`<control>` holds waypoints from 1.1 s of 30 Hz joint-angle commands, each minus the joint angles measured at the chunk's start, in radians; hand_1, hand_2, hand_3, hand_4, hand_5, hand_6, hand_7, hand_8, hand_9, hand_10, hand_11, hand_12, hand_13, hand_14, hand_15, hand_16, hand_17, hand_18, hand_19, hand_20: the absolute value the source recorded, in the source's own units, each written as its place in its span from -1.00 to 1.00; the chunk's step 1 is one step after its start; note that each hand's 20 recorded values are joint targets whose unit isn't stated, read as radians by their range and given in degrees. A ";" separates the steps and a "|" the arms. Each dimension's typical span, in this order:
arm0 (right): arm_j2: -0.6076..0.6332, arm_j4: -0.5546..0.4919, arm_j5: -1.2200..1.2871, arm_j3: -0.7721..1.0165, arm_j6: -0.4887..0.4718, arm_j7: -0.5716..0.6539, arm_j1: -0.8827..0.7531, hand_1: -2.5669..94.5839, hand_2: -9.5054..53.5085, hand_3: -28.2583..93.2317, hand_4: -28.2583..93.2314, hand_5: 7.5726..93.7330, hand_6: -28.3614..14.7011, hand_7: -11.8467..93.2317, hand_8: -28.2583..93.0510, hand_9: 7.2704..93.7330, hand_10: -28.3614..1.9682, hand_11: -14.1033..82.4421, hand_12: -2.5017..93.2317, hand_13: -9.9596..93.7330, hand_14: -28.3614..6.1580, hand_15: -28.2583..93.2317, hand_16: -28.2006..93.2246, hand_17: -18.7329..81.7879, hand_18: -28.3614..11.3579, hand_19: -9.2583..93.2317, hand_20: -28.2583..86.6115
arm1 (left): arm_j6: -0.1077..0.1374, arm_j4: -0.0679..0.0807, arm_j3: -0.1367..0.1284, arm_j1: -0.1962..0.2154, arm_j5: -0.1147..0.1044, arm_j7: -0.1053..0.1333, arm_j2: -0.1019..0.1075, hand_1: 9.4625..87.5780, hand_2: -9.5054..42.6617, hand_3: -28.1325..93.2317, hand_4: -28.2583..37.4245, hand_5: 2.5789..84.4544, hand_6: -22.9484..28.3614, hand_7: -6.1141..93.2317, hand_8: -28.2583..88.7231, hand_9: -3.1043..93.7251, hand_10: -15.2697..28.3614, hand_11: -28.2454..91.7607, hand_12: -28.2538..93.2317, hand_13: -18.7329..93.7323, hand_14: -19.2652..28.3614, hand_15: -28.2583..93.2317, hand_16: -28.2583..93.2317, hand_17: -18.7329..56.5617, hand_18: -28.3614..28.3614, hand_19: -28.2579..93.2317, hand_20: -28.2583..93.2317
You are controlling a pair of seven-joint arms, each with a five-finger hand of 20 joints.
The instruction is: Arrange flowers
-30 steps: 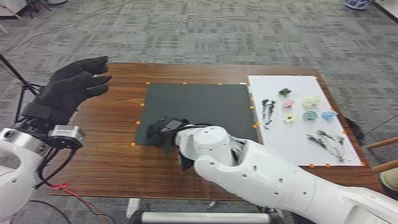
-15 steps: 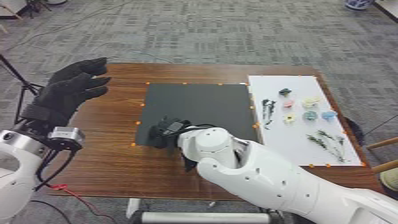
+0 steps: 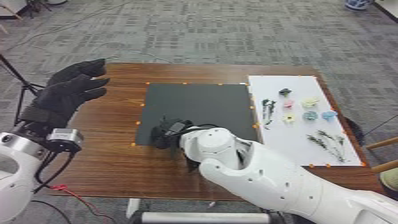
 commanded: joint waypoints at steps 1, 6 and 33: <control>0.014 0.004 -0.004 0.025 -0.030 -0.020 -0.046 -0.61 0.11 1.00 -0.46 -0.25 0.31 -0.44 -0.78 0.83 0.28 0.73 -0.12 0.77 0.06 0.92 0.08 0.21 -0.73 0.94 0.12 | 0.012 -0.002 0.000 0.005 -0.001 0.000 -0.008 -0.52 -0.94 0.58 -0.94 -0.44 0.00 -0.37 -0.72 -0.53 0.20 -0.08 -0.34 -0.44 0.40 0.17 -0.69 -0.71 0.72 0.14 -0.44; 0.030 -0.120 0.095 0.058 0.025 0.004 -0.069 -0.66 0.01 0.98 -0.66 -0.25 0.31 -0.44 -0.78 0.82 0.26 0.72 -0.11 0.77 0.04 0.91 0.09 0.20 -0.74 0.93 0.12 | 0.008 0.002 0.007 -0.004 -0.001 -0.002 -0.008 -0.52 -0.95 0.58 -0.94 -0.44 -0.01 -0.37 -0.72 -0.54 0.20 -0.08 -0.34 -0.44 0.40 0.17 -0.69 -0.70 0.72 0.14 -0.44; 0.506 -0.261 0.020 0.812 0.507 0.463 -0.633 0.00 -0.92 -0.55 -0.70 0.17 0.12 -0.29 -0.69 0.45 -0.02 0.29 -0.13 0.52 0.04 0.85 0.12 0.04 -0.68 0.82 0.26 | 0.015 -0.015 -0.023 0.045 0.001 0.008 -0.048 -0.51 -0.95 0.58 -0.94 -0.44 -0.01 -0.37 -0.72 -0.53 0.20 -0.08 -0.34 -0.43 0.41 0.18 -0.70 -0.70 0.72 0.14 -0.44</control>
